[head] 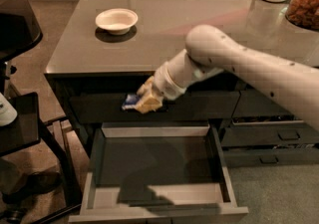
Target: Place rxbar blueberry into middle drawer
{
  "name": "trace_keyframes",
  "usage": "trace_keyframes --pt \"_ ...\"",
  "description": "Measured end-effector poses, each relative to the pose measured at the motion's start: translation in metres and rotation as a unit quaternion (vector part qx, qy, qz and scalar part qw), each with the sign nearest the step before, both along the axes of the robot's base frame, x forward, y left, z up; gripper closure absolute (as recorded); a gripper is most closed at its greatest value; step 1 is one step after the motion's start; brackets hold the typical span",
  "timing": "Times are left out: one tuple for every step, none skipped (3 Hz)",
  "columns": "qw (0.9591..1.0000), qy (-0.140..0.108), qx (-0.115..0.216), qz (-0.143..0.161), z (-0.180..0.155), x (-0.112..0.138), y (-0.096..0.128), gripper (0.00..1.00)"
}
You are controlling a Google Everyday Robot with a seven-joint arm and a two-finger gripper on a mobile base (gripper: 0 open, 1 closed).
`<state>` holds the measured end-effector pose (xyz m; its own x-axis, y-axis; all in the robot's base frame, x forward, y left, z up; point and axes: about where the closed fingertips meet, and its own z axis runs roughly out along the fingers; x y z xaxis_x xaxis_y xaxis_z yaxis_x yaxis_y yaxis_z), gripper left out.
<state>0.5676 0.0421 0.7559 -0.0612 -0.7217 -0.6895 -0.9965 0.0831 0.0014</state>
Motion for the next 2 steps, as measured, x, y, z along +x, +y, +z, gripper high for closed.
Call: trace_keyframes --pt "0.9993 0.036 0.004 -0.003 -0.052 -0.006 -0.021 1.00" --pt "0.9980 0.060 0.014 -0.013 -0.092 -0.017 -0.040 1.00"
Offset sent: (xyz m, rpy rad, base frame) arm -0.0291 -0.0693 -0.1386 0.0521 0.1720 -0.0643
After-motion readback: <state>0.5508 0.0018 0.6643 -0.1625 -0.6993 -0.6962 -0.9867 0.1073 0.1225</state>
